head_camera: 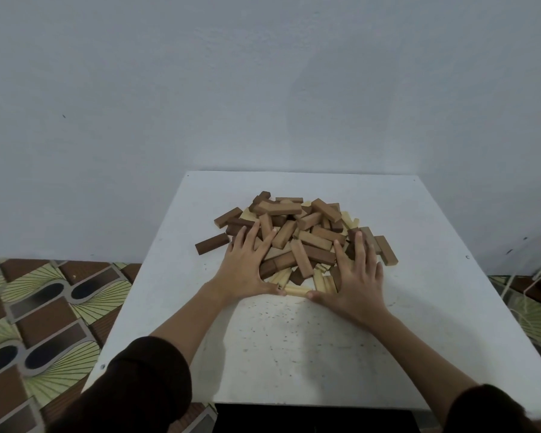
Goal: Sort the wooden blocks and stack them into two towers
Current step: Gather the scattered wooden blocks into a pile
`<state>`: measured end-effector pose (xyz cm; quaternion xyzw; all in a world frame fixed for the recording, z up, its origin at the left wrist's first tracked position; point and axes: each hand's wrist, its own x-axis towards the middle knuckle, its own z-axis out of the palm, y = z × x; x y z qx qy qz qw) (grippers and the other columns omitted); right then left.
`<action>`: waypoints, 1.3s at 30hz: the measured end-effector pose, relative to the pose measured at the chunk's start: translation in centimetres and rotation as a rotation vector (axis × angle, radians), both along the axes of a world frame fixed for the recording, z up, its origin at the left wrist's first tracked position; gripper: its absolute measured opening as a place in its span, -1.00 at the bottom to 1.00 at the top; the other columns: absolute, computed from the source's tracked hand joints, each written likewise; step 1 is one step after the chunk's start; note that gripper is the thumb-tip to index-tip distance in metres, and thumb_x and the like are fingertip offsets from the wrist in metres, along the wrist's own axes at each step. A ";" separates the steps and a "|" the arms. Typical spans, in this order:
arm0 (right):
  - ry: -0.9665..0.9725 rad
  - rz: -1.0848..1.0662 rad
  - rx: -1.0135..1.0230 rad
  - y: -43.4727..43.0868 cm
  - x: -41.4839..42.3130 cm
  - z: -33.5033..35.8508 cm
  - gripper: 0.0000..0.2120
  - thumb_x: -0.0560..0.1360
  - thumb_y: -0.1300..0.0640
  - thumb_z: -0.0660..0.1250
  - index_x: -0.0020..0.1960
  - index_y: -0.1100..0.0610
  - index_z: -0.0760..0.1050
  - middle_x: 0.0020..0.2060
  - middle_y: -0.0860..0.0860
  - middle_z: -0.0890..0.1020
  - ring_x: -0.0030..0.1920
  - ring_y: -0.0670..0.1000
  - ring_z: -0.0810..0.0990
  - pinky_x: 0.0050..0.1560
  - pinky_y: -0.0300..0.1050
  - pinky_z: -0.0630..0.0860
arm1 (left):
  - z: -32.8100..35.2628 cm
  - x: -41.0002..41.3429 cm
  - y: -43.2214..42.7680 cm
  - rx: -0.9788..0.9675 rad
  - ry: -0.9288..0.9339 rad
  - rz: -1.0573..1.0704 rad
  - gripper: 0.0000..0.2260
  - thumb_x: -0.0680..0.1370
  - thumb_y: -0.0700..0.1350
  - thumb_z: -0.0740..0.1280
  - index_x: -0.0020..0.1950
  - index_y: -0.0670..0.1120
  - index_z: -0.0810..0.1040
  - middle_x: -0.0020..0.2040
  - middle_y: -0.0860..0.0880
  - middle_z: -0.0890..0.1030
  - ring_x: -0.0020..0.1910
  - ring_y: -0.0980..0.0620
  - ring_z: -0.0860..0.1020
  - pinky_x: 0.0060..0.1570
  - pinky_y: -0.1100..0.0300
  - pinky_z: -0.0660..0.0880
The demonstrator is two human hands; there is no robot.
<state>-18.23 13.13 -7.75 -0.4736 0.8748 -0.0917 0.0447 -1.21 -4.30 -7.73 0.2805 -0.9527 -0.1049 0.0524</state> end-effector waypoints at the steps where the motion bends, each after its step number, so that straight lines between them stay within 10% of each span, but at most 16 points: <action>1: 0.003 0.001 -0.004 -0.1 -0.2 0.0 0.27 0.01 -0.72 -0.23 0.55 -0.01 -0.13 0.49 0.09 -0.36 0.49 0.24 -0.30 0.42 0.29 -0.08 | 0.0 -0.3 -0.1 0.001 -0.004 0.001 0.15 0.04 0.68 -0.03 0.50 0.19 -0.28 0.55 -0.09 -0.19 0.51 -0.24 -0.09 0.42 -0.26 0.07; 13: -0.005 -0.002 -0.013 -1.6 -2.8 0.3 0.28 -0.01 -0.72 -0.26 0.55 -0.03 -0.15 0.49 0.08 -0.36 0.49 0.23 -0.31 0.44 0.30 -0.12 | -0.2 -2.8 -1.6 0.002 -0.022 0.015 0.13 0.03 0.69 -0.08 0.46 0.19 -0.34 0.55 -0.11 -0.20 0.51 -0.26 -0.09 0.41 -0.26 0.11; 27: -0.032 0.003 -0.001 -1.7 -3.5 0.8 0.34 -0.09 -0.74 -0.25 0.54 -0.03 -0.20 0.49 0.09 -0.34 0.48 0.26 -0.29 0.42 0.32 -0.17 | 1.7 -2.5 -2.3 0.068 -0.122 0.024 0.26 0.10 0.45 0.45 0.46 0.15 -0.39 0.53 -0.07 -0.32 0.48 -0.26 -0.30 0.37 -0.36 -0.18; 34: -0.044 -0.072 0.004 -0.6 -3.1 1.0 0.32 -0.10 -0.73 -0.26 0.54 -0.07 -0.22 0.47 0.05 -0.36 0.47 0.25 -0.28 0.40 0.36 -0.13 | 2.5 0.9 -5.6 0.163 0.024 0.190 0.32 -0.10 0.64 0.15 0.52 0.14 -0.26 0.54 -0.01 -0.29 0.51 -0.20 -0.26 0.39 -0.31 -0.14; 39: -0.013 -0.063 0.040 -1.4 -2.7 0.6 0.28 -0.07 -0.71 -0.36 0.53 -0.08 -0.24 0.47 0.06 -0.38 0.47 0.24 -0.33 0.39 0.37 -0.18 | 2.2 2.3 -7.2 0.335 0.180 0.366 0.01 0.19 0.52 -0.02 0.55 0.08 -0.11 0.57 0.05 -0.14 0.54 -0.06 -0.16 0.45 -0.20 -0.12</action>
